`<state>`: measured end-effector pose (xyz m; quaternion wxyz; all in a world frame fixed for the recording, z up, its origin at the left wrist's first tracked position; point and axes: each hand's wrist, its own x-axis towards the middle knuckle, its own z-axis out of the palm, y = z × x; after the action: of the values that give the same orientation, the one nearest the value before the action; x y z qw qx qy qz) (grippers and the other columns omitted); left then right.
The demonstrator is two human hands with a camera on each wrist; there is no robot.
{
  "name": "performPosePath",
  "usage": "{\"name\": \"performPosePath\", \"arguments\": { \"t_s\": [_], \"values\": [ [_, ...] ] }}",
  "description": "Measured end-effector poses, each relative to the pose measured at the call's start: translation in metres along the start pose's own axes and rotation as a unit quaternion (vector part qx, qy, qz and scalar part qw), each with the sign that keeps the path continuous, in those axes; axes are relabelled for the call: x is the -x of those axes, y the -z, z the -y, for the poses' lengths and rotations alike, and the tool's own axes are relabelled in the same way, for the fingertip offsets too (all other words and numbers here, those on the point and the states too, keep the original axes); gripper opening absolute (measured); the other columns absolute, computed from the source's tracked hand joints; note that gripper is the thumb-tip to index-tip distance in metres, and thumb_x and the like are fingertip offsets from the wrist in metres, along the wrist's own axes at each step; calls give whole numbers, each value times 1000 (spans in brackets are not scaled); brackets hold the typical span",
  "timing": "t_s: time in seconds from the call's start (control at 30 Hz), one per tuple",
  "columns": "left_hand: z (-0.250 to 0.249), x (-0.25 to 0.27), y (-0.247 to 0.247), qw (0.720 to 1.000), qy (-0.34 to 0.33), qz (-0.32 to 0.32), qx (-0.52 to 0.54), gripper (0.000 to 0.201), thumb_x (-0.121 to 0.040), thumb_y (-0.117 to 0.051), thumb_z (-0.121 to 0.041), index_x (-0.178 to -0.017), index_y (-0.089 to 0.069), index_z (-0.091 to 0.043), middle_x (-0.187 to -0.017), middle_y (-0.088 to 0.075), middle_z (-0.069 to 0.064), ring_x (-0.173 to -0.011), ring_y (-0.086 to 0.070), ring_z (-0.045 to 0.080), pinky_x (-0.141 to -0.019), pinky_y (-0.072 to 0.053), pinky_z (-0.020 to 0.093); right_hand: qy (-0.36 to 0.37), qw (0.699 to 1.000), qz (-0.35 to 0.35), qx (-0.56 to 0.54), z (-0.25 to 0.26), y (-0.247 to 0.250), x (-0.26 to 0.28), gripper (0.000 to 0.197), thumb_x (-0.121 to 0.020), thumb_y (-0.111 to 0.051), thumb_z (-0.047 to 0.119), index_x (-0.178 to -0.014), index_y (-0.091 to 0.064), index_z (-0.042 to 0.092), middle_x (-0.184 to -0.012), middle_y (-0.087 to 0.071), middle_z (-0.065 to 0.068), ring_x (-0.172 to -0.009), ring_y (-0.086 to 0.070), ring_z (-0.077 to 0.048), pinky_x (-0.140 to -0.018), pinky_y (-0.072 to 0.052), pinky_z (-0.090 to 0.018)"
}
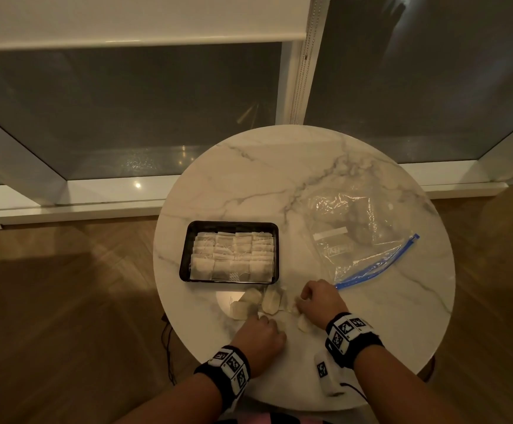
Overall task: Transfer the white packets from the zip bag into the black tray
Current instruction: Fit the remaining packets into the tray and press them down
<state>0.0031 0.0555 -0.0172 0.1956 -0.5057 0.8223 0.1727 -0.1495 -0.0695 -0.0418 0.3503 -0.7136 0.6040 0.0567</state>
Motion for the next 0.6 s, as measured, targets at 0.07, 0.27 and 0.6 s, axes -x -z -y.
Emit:
{"name": "performPosePath", "arguments": {
  "t_s": [0.07, 0.27, 0.6],
  "values": [
    [1, 1, 2, 1000, -3, -12, 7, 12, -89, -55, -7, -99, -62, -6, -95, -66, 19, -86, -64, 37, -82, -50, 50, -5, 1000, 3, -30, -2, 1, -1, 12, -81, -71, 27, -75, -61, 26, -83, -63, 7, -80, -60, -12, -75, -53, -29],
    [14, 11, 14, 951, 109, -145, 251, 21, -95, -47, -29, -99, -59, -12, -96, -66, 11, -88, -61, 30, -75, -44, 38, 2, 996, 12, -83, -4, 8, -1, 5, -81, -70, 20, -82, -65, 20, -80, -67, 5, -78, -63, -13, -71, -52, -25],
    [92, 38, 35, 810, 225, -318, 438, 14, -102, -52, -25, -110, -63, -23, -97, -67, -8, -87, -62, 6, -79, -53, 27, 39, 996, 41, 70, 10, -3, 0, 34, -72, -81, 37, -96, -57, 32, -104, -48, 6, -102, -49, -16, -89, -49, -31]
  ]
}}
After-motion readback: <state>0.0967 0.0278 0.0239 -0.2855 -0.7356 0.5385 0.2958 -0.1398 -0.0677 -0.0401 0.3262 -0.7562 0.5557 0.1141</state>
